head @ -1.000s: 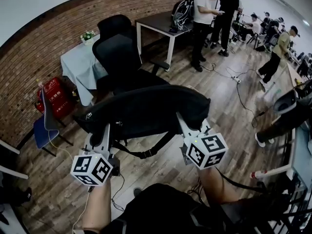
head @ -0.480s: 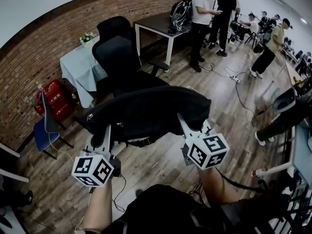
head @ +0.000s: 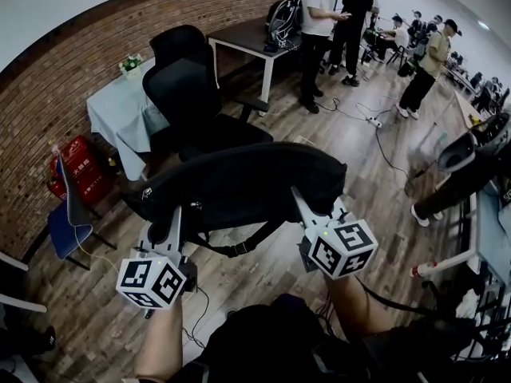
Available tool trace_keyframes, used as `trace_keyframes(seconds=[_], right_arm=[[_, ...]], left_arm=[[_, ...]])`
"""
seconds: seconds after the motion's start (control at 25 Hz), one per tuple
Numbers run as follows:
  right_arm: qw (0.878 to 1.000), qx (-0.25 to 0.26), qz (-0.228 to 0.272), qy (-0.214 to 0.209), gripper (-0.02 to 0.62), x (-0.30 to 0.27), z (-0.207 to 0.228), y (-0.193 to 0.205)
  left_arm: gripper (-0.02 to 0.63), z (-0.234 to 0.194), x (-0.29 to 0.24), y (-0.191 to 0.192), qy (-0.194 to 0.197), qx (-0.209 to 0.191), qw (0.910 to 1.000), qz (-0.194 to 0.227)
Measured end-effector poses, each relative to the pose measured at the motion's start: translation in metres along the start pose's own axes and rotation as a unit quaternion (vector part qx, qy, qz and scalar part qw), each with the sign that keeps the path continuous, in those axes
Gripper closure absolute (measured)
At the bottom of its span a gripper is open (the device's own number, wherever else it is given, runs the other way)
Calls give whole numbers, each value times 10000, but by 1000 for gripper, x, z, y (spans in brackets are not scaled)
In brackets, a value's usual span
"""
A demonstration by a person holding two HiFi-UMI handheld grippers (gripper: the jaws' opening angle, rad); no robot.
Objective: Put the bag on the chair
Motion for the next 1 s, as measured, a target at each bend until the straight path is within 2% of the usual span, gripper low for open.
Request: trace_keyframes(seconds=[0.32, 0.48, 1.0], right_arm=[[10000, -27, -77, 45, 517, -19, 1, 2], [10000, -16, -41, -3, 517, -40, 12, 4], [9994, -13, 139, -310, 517, -113, 87, -4]], left_arm=[[548, -18, -17, -1, 76, -8, 9999, -98], [548, -24, -37, -2, -29, -12, 10000, -79], [548, -18, -122, -7, -299, -133, 9994, 83]])
Point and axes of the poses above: the fingertips, and each gripper's own axes: x backward along the fingers, z to its right, y out of its underside, the point moved 9 cm from there along x, backward along the fingers, and after that the axes turned 13 degrees about x, right-handed, at the moved point
